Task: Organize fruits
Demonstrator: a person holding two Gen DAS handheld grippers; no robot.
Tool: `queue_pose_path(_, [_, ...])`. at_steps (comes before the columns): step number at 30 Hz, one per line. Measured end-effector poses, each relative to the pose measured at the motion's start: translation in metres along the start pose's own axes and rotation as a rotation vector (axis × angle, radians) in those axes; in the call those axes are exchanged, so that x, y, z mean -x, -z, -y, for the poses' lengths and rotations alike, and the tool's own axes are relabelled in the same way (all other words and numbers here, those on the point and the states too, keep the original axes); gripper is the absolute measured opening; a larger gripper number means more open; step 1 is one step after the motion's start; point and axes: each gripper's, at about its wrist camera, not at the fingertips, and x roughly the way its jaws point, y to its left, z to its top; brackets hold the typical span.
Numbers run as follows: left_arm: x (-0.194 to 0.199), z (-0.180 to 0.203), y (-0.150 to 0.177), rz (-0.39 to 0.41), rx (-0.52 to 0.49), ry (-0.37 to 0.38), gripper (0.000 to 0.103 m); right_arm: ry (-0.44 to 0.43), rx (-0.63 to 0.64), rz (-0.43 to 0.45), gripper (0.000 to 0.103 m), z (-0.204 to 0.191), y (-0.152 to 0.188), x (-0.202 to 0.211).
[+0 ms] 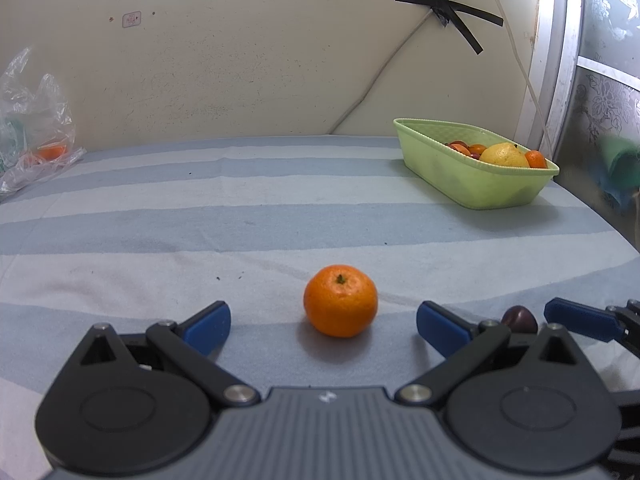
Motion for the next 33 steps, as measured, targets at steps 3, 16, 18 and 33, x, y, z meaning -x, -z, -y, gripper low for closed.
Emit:
queue_pose_path(3, [0.0001,-0.0001,0.0001,0.0,-0.001,-0.001,0.103,0.0,0.0,0.0,0.072,-0.0001,0.0002,0.0009])
queue_pose_path(16, [0.0002,-0.0007,-0.0001,0.002,0.002,-0.001,0.103,0.009,-0.005,-0.006,0.072,0.0008,-0.0007,0.0001])
queue_pose_path(18, [0.0002,-0.0011,-0.0001,0.002,0.001,-0.002,0.103,0.01,-0.004,-0.006,0.072,0.0006,-0.0008,-0.0004])
queue_pose_path(33, [0.0001,-0.0008,0.0002,0.0,-0.002,-0.004,0.103,0.006,-0.006,-0.024,0.072,0.0027,-0.0013,-0.0052])
